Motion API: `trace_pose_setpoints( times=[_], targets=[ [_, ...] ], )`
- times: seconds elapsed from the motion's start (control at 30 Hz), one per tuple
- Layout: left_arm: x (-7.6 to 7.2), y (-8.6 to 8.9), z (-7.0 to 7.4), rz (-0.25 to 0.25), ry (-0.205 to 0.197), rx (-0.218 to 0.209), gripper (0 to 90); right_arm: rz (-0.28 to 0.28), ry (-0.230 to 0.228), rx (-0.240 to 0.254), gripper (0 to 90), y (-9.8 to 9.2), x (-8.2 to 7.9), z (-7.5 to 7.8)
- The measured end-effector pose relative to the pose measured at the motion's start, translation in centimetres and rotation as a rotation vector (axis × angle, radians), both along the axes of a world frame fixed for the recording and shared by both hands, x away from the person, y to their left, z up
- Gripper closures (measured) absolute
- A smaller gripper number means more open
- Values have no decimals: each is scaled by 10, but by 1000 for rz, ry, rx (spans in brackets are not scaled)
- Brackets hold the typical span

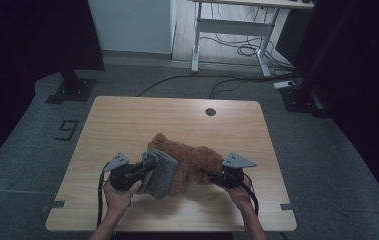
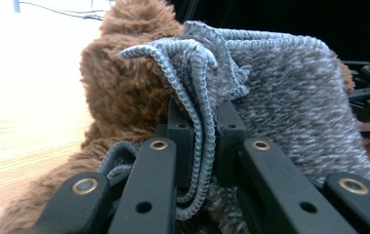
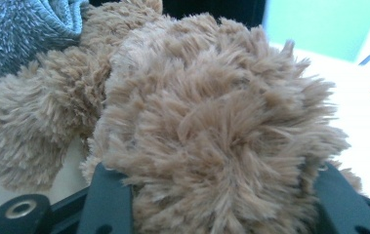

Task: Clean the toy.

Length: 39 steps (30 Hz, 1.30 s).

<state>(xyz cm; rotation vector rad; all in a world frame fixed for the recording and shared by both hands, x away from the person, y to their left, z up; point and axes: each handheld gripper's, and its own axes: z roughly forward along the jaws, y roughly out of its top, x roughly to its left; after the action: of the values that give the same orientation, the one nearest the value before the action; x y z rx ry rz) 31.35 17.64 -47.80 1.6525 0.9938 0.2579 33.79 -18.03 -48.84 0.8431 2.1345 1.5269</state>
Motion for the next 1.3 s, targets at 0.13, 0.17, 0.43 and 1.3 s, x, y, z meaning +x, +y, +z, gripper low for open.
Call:
trace_pose_setpoints(
  times=[0.13,0.17,0.43,1.3],
  targets=[
    [0,3,-2,-3,16,2,798,24,-31,-16,447,-4,5,-12],
    [-2,5,-1,-2,13,-1,797,26,-28,-13,434,-5,4,-16],
    [-9,3,42,-14,-61,-20,797,33,31,12,346,-21,0,-40],
    [34,-114,28,-109,-46,203,799,14,52,-3,337,-21,-4,-43]
  ],
)
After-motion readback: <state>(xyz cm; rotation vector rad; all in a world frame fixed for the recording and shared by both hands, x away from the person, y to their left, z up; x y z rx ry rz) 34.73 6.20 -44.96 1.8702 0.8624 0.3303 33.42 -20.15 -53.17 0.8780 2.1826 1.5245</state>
